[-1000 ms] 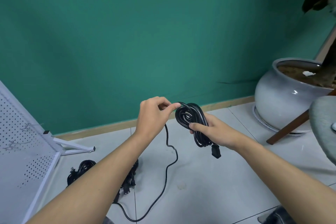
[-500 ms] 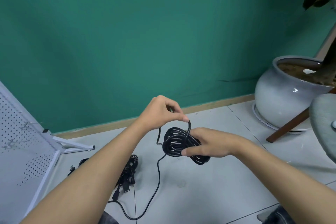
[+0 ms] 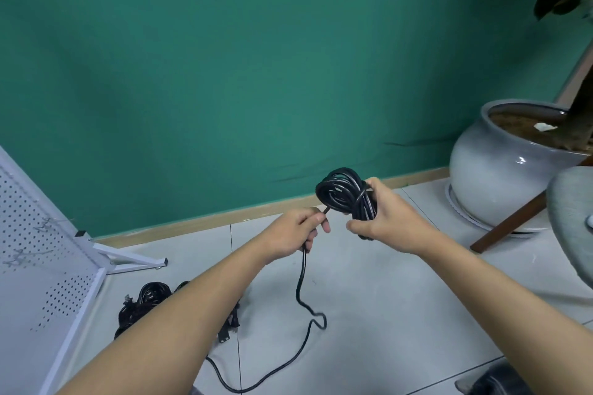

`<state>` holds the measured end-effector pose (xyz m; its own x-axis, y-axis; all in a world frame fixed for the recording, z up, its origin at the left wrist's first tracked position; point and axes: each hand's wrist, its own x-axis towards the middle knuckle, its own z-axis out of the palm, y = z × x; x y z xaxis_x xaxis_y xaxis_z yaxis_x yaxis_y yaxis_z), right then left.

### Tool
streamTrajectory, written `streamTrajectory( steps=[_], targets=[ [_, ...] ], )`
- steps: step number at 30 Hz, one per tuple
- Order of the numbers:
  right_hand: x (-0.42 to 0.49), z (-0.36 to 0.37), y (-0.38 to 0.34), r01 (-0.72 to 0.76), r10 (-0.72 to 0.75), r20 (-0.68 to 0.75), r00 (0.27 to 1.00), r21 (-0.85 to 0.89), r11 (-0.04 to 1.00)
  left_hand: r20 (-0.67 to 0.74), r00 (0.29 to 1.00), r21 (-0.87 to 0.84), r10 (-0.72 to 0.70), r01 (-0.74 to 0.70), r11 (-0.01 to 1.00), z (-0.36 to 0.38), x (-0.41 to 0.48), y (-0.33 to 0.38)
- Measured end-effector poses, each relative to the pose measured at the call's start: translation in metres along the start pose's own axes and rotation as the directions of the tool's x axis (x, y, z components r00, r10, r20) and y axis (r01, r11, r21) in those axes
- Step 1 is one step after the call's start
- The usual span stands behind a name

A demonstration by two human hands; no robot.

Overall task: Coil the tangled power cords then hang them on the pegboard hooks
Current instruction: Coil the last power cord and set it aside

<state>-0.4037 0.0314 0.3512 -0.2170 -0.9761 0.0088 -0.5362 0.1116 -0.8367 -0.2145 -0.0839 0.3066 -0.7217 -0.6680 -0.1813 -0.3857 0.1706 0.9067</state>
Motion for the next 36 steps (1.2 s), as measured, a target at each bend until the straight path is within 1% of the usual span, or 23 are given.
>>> streamTrajectory(
  steps=[3,5,7,9,11,13,15,17,20,24,26,28,30,33,36],
  targets=[
    [0.009,0.003,0.014,0.015,-0.022,-0.138,0.990,-0.055,0.998,0.028,0.997,0.077,-0.069,0.067,0.995,0.017,-0.001,0.006],
    [0.014,0.005,0.020,0.026,-0.050,-0.190,0.980,-0.126,0.992,-0.005,0.997,0.256,-0.075,0.074,0.964,0.028,-0.004,0.012],
    [0.017,0.007,0.026,0.020,-0.064,-0.213,0.975,-0.203,0.979,-0.011,0.999,0.455,-0.041,0.042,0.890,0.036,-0.007,0.017],
    [0.020,0.008,0.031,0.009,-0.057,-0.183,0.981,-0.254,0.967,0.025,0.999,0.620,-0.038,0.015,0.784,0.041,-0.012,0.022],
    [0.021,0.012,0.034,0.020,-0.057,-0.106,0.993,-0.330,0.944,0.063,0.998,0.764,-0.011,-0.041,0.644,0.041,-0.022,0.030],
    [0.020,0.019,0.031,0.044,-0.064,-0.031,0.997,-0.439,0.898,0.115,0.992,0.830,0.061,-0.129,0.543,0.038,-0.032,0.038],
    [0.017,0.026,0.027,0.067,-0.048,0.050,0.998,-0.530,0.845,0.177,0.973,0.838,0.147,-0.227,0.495,0.027,-0.038,0.042],
    [0.014,0.029,0.024,0.112,-0.030,0.156,0.987,-0.551,0.827,0.210,0.950,0.806,0.230,-0.302,0.509,0.010,-0.042,0.041],
    [0.005,0.032,0.014,0.206,-0.035,0.308,0.951,-0.542,0.814,0.192,0.905,0.714,0.380,-0.394,0.579,-0.011,-0.046,0.034],
    [0.000,0.047,-0.003,0.279,-0.040,0.389,0.921,-0.582,0.764,0.137,0.855,0.608,0.501,-0.472,0.638,-0.023,-0.050,0.025],
    [-0.001,0.056,-0.009,0.315,-0.076,0.412,0.908,-0.553,0.771,0.051,0.849,0.526,0.526,-0.471,0.708,-0.031,-0.051,0.020],
    [-0.006,0.058,-0.017,0.337,-0.117,0.416,0.902,-0.506,0.794,-0.079,0.879,0.387,0.470,-0.407,0.827,-0.040,-0.053,0.015],
    [-0.011,0.057,-0.026,0.330,-0.132,0.401,0.907,-0.480,0.813,-0.156,0.907,0.298,0.391,-0.334,0.894,-0.049,-0.053,0.013],
    [-0.016,0.052,-0.038,0.311,-0.146,0.376,0.915,-0.427,0.849,-0.174,0.934,0.224,0.313,-0.273,0.936,-0.056,-0.052,0.011],
    [-0.016,0.049,-0.036,0.325,-0.179,0.347,0.921,-0.429,0.843,-0.201,0.934,0.186,0.294,-0.259,0.948,-0.055,-0.048,0.007]
  ],
)
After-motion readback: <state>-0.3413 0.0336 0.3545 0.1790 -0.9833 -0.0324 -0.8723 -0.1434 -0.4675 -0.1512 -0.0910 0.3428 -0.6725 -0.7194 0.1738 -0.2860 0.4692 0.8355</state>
